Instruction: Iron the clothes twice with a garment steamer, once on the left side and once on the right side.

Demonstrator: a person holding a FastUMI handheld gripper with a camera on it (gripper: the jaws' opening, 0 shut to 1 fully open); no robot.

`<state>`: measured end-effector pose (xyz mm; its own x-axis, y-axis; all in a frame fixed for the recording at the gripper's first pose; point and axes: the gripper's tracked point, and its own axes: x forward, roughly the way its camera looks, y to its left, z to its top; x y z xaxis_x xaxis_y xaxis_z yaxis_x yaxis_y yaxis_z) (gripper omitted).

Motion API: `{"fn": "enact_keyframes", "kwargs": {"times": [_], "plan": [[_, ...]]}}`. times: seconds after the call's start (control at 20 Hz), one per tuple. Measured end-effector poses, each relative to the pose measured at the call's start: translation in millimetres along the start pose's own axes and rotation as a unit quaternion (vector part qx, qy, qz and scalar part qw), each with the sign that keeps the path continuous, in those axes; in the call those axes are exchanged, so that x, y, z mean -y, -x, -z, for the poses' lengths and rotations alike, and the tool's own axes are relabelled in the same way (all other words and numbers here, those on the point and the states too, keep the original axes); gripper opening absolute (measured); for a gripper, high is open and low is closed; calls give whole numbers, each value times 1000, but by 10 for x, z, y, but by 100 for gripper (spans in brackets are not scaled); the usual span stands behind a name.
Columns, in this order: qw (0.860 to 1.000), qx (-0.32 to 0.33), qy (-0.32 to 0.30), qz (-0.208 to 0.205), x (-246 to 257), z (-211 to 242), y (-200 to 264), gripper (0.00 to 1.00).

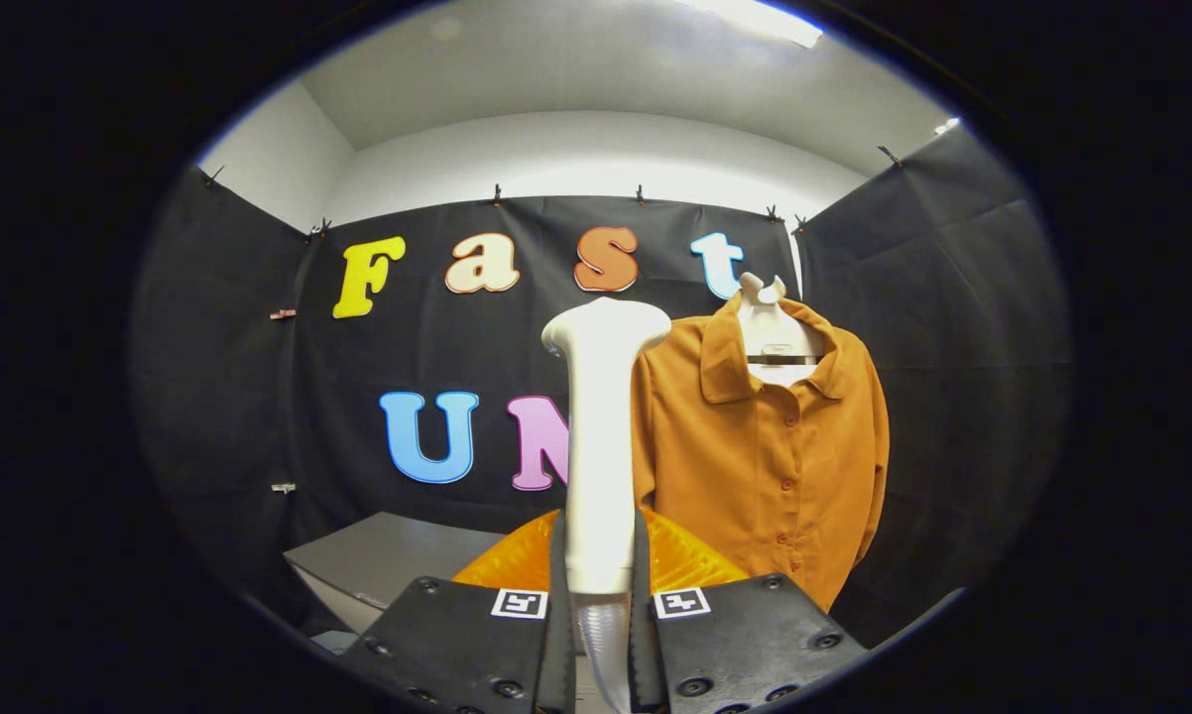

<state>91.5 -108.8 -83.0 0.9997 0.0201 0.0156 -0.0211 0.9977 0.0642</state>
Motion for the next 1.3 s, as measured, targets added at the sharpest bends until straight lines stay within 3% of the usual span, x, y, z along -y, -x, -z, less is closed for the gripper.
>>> {"fn": "enact_keyframes", "kwargs": {"times": [0.3,0.5,0.85,1.3], "plan": [[999,-4,-2,36,699,289,-144,24],[999,-10,-3,37,926,513,-293,24],[999,-38,-11,26,1101,957,-510,24],[995,-94,-9,18,1085,1637,-344,24]]}}
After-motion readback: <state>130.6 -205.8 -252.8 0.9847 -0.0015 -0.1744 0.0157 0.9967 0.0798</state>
